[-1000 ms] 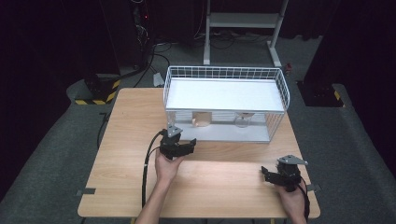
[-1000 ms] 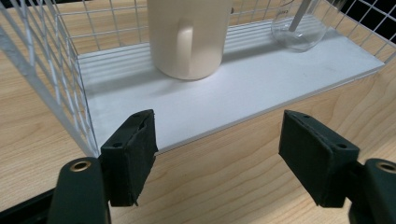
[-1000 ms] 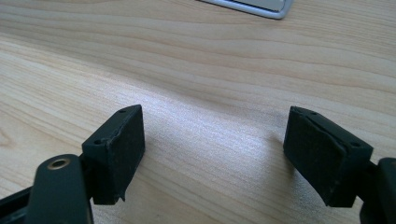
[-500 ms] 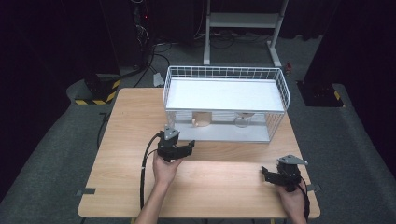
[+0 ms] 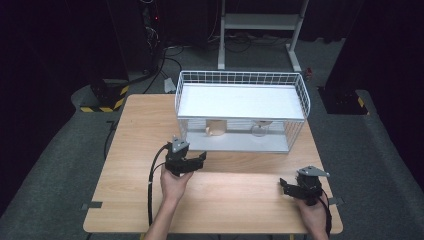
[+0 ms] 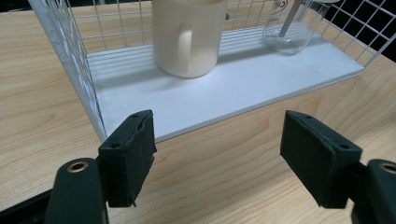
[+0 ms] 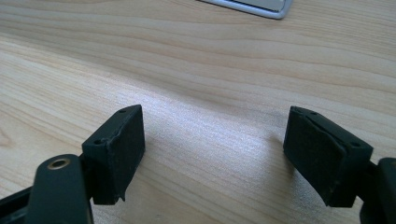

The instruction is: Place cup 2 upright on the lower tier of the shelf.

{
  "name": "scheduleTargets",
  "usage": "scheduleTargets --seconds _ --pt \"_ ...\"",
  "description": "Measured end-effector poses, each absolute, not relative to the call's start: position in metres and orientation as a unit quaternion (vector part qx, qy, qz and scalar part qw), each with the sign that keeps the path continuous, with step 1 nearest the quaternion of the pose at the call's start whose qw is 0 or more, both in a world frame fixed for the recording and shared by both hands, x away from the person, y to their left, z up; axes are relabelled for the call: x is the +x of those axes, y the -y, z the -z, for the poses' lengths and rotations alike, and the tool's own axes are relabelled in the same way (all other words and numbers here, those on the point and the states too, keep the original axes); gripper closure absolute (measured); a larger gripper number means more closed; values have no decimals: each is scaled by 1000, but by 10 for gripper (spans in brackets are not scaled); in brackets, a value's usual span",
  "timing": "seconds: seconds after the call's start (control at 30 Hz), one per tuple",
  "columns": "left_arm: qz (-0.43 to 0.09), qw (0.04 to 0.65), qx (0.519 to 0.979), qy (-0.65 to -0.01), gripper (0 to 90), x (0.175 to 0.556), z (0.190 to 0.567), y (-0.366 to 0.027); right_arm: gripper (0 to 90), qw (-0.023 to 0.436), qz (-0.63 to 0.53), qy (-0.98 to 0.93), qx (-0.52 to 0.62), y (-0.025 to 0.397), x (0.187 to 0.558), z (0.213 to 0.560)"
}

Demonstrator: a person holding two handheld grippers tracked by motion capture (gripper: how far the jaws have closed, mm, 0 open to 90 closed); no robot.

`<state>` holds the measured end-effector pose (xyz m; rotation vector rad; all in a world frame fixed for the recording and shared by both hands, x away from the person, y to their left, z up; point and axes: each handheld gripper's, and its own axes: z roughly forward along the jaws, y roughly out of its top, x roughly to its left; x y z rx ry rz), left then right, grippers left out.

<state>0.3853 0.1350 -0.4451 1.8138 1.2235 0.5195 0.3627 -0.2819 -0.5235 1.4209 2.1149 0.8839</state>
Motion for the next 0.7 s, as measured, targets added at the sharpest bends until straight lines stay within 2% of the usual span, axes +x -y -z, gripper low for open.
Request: scheduleTargets --seconds 0.7 --pt "-205 440 722 -494 244 372 444 -146 205 221 -320 -765 514 282 363 524"
